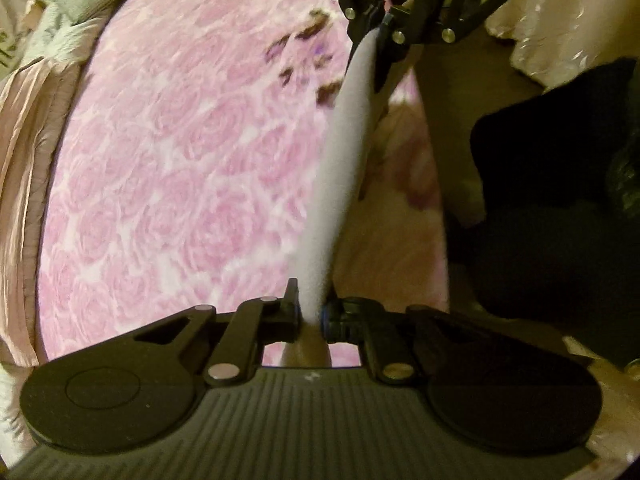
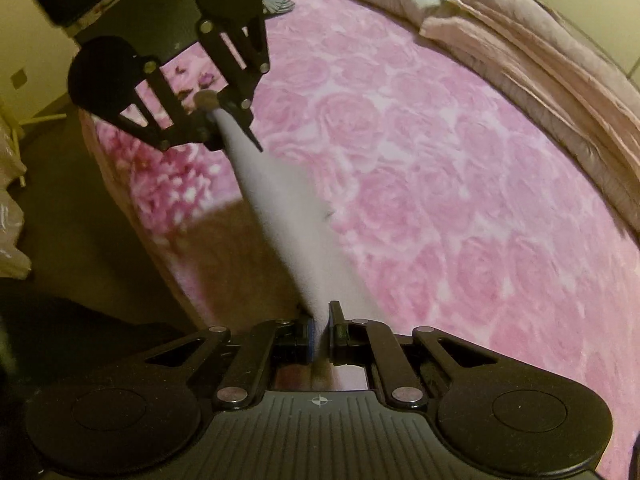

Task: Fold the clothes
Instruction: 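Lift the folded grey top with both grippers toward the clothes stack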

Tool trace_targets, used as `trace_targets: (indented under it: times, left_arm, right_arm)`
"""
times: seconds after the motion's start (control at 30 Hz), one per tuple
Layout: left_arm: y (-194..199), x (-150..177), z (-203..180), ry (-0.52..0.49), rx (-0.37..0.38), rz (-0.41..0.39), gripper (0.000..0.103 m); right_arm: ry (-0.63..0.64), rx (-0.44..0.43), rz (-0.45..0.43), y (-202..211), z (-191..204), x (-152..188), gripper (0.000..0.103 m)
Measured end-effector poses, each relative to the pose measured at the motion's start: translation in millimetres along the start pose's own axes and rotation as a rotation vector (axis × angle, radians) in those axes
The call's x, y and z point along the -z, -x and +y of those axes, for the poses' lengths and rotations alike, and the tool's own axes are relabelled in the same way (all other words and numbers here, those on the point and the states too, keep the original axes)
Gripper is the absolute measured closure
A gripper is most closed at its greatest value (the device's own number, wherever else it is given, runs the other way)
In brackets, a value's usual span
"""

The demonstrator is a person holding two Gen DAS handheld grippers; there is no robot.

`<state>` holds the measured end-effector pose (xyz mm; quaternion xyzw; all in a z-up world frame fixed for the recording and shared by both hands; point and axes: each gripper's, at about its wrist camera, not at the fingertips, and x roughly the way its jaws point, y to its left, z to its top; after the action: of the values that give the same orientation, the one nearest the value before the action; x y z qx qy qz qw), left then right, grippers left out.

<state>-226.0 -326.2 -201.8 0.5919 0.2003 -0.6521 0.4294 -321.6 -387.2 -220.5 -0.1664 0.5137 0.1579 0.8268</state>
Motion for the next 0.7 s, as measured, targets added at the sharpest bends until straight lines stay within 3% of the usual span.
trace_targets:
  times: [0.17,0.4,0.7]
  left_arm:
    - [57.0,-34.9,27.9,-0.029,0.039,-0.024,0.095]
    - [116.0,-92.0,69.6,-0.140,-0.030,-0.114,0.096]
    - [129.2,-169.7,102.9,-0.248,-0.083,-0.195,0.096]
  right_arm:
    - [-0.083,0.012,0.038,72.3,-23.8,-23.9,0.101]
    - [-0.142,0.150,0.049,154.6,-52.4,-44.3,0.101]
    - [-0.224,0.303,0.046,201.3,-95.1,-31.2,0.101]
